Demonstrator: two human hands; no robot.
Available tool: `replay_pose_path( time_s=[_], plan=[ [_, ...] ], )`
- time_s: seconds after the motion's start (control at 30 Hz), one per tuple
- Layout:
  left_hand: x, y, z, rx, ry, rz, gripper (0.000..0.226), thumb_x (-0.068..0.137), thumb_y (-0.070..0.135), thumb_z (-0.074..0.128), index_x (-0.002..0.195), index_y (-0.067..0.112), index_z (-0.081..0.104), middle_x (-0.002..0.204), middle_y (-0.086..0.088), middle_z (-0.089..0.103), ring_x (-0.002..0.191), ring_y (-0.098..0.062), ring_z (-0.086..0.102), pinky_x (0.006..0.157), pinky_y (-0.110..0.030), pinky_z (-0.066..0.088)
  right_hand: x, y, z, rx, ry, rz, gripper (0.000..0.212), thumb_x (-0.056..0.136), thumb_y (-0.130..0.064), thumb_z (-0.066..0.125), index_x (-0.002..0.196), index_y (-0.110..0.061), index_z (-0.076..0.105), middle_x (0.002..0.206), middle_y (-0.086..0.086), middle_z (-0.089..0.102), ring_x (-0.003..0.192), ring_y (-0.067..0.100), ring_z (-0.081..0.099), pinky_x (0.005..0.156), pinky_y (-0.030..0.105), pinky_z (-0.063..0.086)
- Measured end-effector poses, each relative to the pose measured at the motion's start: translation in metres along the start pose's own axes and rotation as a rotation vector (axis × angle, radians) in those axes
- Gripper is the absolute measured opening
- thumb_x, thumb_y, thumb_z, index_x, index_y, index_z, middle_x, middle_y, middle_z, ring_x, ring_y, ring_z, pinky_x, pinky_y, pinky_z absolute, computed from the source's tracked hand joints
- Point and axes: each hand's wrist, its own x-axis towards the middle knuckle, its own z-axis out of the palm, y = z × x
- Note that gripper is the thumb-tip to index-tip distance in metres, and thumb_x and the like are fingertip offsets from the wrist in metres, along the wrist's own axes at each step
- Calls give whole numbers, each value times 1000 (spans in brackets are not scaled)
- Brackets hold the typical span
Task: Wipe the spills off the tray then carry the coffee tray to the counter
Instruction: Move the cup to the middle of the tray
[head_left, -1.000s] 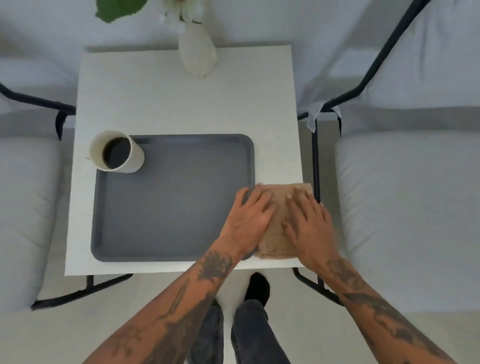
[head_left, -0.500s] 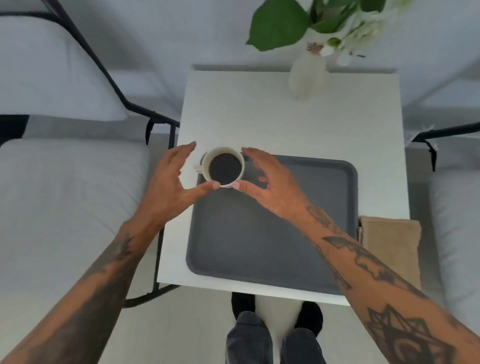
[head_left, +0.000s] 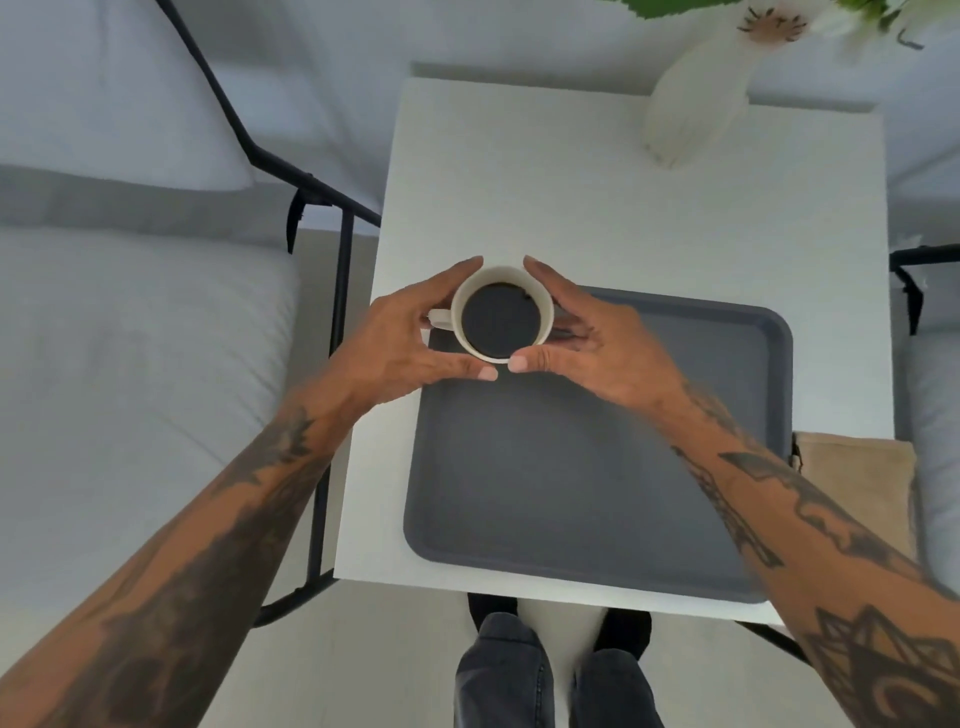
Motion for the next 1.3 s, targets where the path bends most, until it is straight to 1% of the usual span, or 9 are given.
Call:
replay_pose_path(
  time_s=[0.1, 0.17, 0.3, 0.53, 0.9, 1.07, 1.17, 1.23, 1.3],
  plan=[
    [-2, 5, 2, -26, -17, 2, 100, 60, 39, 90, 148, 33, 42, 145, 19, 51, 125, -3, 53, 95, -15, 46, -5, -3, -2, -10, -1, 16, 92, 68, -17, 87, 145, -38, 41, 123, -19, 65, 108, -9, 62, 96, 10, 45],
    [-6, 13, 3, -19, -27, 13, 99, 60, 39, 91, 147, 32, 44, 144, 18, 52, 124, -3, 54, 98, -21, 48, -14, -6, -5, -7, -4, 19, 92, 68, -15, 86, 145, -37, 41, 122, -20, 65, 107, -11, 61, 95, 8, 44],
    [-22, 38, 12, -4, -68, 83, 97, 60, 42, 92, 144, 37, 45, 138, 17, 58, 124, -6, 56, 103, -33, 50, -50, -9, -17, 21, 18, -8, 93, 68, -9, 86, 145, -32, 41, 128, -13, 64, 115, -1, 62, 97, 18, 48],
    [-52, 74, 64, -20, -120, 120, 98, 58, 50, 90, 145, 41, 44, 146, 27, 48, 133, 5, 43, 111, -29, 39, -126, 8, -47, -19, 65, 23, 91, 68, -11, 86, 145, -33, 42, 133, -11, 62, 119, 3, 60, 97, 21, 50],
    [-65, 59, 132, 4, -172, 119, 98, 62, 51, 88, 147, 39, 41, 145, 22, 51, 128, 2, 50, 109, -34, 44, -165, 69, -46, -42, 109, 129, 88, 71, -22, 85, 143, -43, 40, 133, -17, 60, 122, 4, 58, 106, 44, 46],
    [-66, 54, 136, 21, -171, 111, 98, 63, 50, 88, 148, 40, 39, 146, 22, 49, 130, 2, 47, 110, -31, 42, -166, 76, -44, -7, 107, 130, 89, 71, -21, 85, 143, -44, 39, 133, -16, 61, 122, 3, 58, 107, 42, 45],
    [-65, 55, 137, 45, -181, 93, 100, 64, 53, 87, 149, 42, 35, 148, 21, 48, 131, 2, 46, 110, -35, 44, -166, 73, -43, 8, 85, 138, 90, 72, -21, 85, 144, -46, 36, 134, -15, 60, 122, 4, 58, 108, 43, 44],
    [-68, 55, 133, 94, -208, 75, 103, 64, 58, 84, 150, 46, 28, 151, 18, 44, 133, -1, 43, 110, -39, 43, -169, 68, -46, 0, 48, 145, 95, 73, -28, 84, 146, -50, 28, 143, -14, 52, 126, 4, 54, 110, 38, 42],
    [-77, 50, 122, 133, -158, 32, 101, 66, 59, 82, 150, 48, 28, 150, 16, 40, 135, -3, 37, 109, -31, 39, -177, 66, -54, -8, 130, 158, 92, 74, -38, 81, 146, -52, 25, 152, -15, 39, 128, 2, 50, 105, 29, 43]
  ],
)
